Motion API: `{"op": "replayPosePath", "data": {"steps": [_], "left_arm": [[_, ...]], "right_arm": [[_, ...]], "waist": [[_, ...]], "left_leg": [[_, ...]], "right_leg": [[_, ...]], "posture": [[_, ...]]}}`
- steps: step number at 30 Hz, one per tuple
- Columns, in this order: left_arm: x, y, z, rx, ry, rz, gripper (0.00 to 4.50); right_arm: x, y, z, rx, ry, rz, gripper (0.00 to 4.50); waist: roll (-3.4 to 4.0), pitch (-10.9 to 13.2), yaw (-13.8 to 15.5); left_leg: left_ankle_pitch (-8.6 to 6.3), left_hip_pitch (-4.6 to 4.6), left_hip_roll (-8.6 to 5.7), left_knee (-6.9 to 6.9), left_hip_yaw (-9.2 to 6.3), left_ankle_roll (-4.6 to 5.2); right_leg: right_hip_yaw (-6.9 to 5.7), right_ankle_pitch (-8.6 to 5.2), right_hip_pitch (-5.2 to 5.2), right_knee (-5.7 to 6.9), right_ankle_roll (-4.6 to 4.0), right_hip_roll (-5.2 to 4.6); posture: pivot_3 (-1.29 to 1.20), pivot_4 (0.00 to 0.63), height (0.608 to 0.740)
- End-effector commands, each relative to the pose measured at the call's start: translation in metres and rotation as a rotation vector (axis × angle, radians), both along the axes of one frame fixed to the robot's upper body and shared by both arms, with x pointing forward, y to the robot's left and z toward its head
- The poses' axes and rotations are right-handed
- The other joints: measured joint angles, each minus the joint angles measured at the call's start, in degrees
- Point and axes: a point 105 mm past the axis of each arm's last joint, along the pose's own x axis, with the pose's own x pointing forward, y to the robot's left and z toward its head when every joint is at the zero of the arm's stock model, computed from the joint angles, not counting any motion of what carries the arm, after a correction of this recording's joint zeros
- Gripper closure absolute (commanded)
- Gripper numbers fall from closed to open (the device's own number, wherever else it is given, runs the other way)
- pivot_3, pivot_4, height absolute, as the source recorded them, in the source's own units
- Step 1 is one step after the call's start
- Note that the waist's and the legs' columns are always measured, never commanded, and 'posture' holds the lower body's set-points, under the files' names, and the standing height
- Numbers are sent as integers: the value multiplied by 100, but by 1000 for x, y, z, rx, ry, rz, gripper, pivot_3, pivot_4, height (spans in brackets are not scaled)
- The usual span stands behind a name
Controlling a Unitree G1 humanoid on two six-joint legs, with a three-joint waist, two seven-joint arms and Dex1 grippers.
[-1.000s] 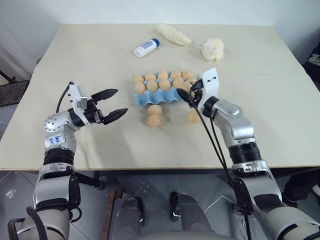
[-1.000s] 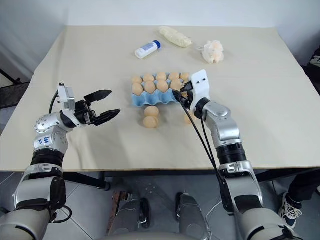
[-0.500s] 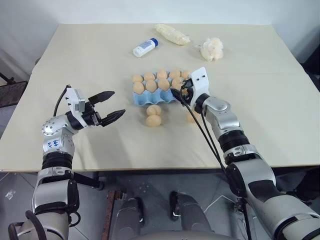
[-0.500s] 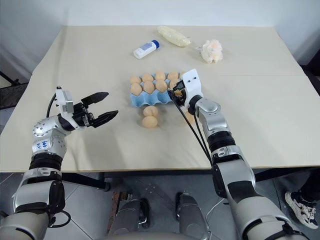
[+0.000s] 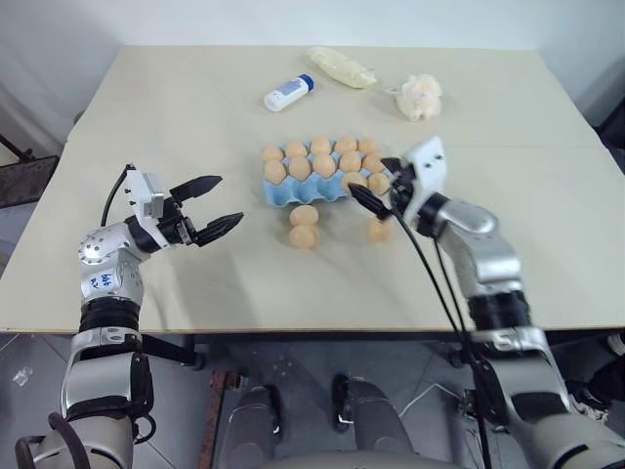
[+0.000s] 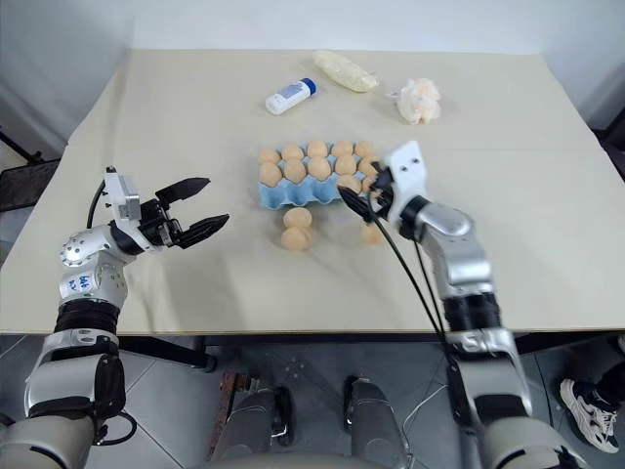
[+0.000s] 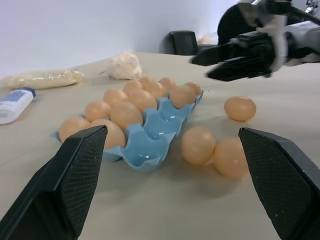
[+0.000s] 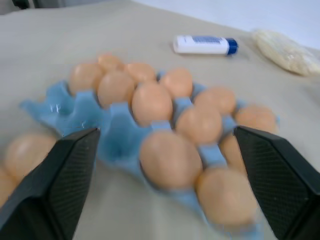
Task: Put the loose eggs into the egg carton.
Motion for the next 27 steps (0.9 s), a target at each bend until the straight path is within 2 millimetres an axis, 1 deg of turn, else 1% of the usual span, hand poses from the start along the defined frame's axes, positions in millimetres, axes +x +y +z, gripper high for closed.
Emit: {"op": "replayPosePath", "data": {"steps": [1,3,7,9,12,13,15,18,20,24,27], "left_arm": [[-2,6,9,2,-37,10,0],[-1,7,9,3,-36,13,0],[0,7,9,5,-32,16,0],[1,8,9,5,-31,16,0],[1,8,8,9,-29,14,0],[1,8,8,9,-29,13,0],[2,9,8,10,-28,13,0],[1,9,8,11,-28,11,0],[1,9,9,11,-30,9,0],[0,8,10,10,-39,1,0],[-1,9,11,11,-42,2,0]], "right_arm": [[-23,-19,12,3,-17,18,33],[-35,-34,5,-22,11,-1,33],[-51,-61,-8,-58,52,-63,33],[-56,-68,-9,-55,58,-74,33],[-83,-87,-23,-70,109,-80,33],[-88,-90,-25,-71,122,-80,33],[-92,-93,-25,-72,127,-84,33],[-93,-94,-24,-68,126,-87,33],[-91,-88,-20,-48,109,-76,33],[-80,-69,-15,3,82,-54,33],[-68,-50,-14,46,71,-35,33]], "waist": [[0,0,3],[0,0,5],[0,0,-9],[0,0,-7],[0,0,17],[-1,0,27],[-1,0,24],[-1,0,-10],[-3,1,-8],[-3,1,-2],[-3,1,-8]], "left_leg": [[-1,0,0,0,0,0],[-1,1,-1,1,0,1],[-1,6,2,0,1,0],[-1,7,0,0,3,-2],[-1,6,-3,-1,3,-3],[-3,5,-3,-3,3,-6],[-4,4,-6,-4,2,-5],[-6,8,-6,0,2,4],[-7,15,-6,0,1,2],[-11,16,-4,1,1,-12],[-11,16,-2,-1,1,-12]], "right_leg": [[0,0,0,-3,1,-1],[1,1,0,-4,1,-1],[6,2,2,-10,0,4],[7,3,2,-11,-1,7],[5,3,1,-15,-5,10],[4,3,2,-19,-5,10],[0,4,5,-22,-2,12],[24,14,5,-32,14,11],[34,15,9,-40,16,13],[38,21,9,-46,12,13],[43,25,9,-52,10,11]], "posture": [[0,150,740],[0,150,740],[0,150,740],[0,150,740],[0,150,740],[0,150,740],[0,150,740],[0,150,740],[0,150,740],[0,150,740],[0,150,740]]}}
